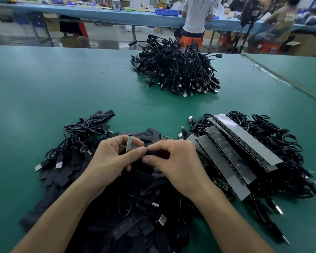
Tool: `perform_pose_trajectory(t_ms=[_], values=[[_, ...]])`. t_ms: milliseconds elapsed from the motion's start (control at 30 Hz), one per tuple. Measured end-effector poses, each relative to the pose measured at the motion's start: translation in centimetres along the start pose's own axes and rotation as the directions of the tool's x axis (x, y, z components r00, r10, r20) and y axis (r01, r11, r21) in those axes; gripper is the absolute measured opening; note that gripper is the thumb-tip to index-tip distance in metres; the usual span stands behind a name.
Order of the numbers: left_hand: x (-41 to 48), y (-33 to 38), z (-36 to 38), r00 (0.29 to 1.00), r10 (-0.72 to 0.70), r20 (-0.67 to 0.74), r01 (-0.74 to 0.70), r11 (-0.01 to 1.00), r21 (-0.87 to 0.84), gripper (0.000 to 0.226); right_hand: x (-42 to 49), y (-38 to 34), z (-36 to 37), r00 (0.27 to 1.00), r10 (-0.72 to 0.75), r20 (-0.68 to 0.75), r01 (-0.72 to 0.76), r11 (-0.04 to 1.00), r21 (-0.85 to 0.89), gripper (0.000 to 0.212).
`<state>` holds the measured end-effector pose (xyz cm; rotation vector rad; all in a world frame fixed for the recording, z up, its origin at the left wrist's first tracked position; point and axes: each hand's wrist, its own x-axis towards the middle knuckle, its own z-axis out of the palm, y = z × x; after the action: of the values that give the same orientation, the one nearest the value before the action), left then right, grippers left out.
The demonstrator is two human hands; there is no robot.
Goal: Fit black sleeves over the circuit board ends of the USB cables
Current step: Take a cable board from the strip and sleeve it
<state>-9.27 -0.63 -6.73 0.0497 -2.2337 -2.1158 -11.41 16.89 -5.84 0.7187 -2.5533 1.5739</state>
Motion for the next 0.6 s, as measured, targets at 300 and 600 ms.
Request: perform_pose_trajectory(t_ms=[300, 600], values=[[0.0, 0.17, 0.08, 1.0, -0.005, 0.007, 0.005, 1.0, 0.007, 0.028, 0.01, 0.17, 0.0, 1.0, -0.009, 0.015, 0.01, 0.998, -0.058, 0.026], [0.79, -0.77, -0.4, 0.998, -0.063, -0.025, 0.062, 0.998, -0.013, 0.035, 0.15, 0.62, -0.25, 0.989, 0.013, -0.146, -0.02, 0.999, -0.049, 0.023]])
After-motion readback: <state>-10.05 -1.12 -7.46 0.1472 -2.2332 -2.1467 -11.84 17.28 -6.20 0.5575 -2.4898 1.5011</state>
